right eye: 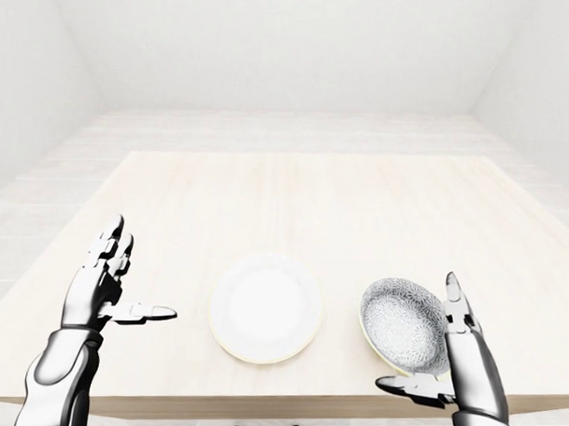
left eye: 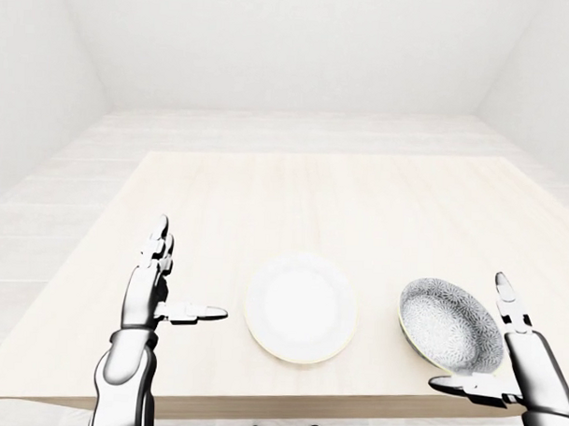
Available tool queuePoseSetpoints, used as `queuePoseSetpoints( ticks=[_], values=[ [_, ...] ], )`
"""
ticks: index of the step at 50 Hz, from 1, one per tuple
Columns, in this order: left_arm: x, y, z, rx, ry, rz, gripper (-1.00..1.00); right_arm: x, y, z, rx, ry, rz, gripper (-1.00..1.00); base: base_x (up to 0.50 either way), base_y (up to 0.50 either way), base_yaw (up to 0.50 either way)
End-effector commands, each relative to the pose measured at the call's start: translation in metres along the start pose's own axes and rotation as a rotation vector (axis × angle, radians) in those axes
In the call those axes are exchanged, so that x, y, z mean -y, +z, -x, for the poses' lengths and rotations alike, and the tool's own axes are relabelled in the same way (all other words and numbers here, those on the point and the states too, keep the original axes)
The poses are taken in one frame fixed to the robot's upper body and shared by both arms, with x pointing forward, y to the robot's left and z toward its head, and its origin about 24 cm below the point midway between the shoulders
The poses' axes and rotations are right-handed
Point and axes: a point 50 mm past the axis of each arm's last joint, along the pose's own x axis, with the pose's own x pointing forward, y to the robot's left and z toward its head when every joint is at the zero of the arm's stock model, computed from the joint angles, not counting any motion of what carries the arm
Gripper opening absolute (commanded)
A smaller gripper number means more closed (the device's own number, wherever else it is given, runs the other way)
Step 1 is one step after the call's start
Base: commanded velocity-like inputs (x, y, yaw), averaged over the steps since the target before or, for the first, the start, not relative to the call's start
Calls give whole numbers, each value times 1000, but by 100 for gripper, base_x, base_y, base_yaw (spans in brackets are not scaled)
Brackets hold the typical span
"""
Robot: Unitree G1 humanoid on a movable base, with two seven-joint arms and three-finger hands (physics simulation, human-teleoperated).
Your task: Put the bowl on the plate.
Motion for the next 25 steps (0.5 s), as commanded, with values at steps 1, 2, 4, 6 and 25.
queuePoseSetpoints(
  ticks=[1, 2, 4, 6, 25],
  values=[
    [0, -1, -1, -6, 1, 0, 100, -4, -5, 1, -64, 29, 75, 100, 0, 0, 0],
    [0, -1, -1, -6, 1, 0, 100, -5, -6, 1, -68, 31, 79, 100, 0, 0, 0],
    [0, -2, -1, -9, 3, -2, 100, -6, -6, 1, -76, 31, 89, 100, 0, 0, 0],
    [0, -3, -2, -12, 3, -1, 100, -6, -6, 0, -75, 34, 97, 100, 0, 0, 0],
    [2, -9, -2, -36, -3, 2, 100, -6, 10, -6, -54, 39, 253, 100, 0, 0, 0]
  ],
)
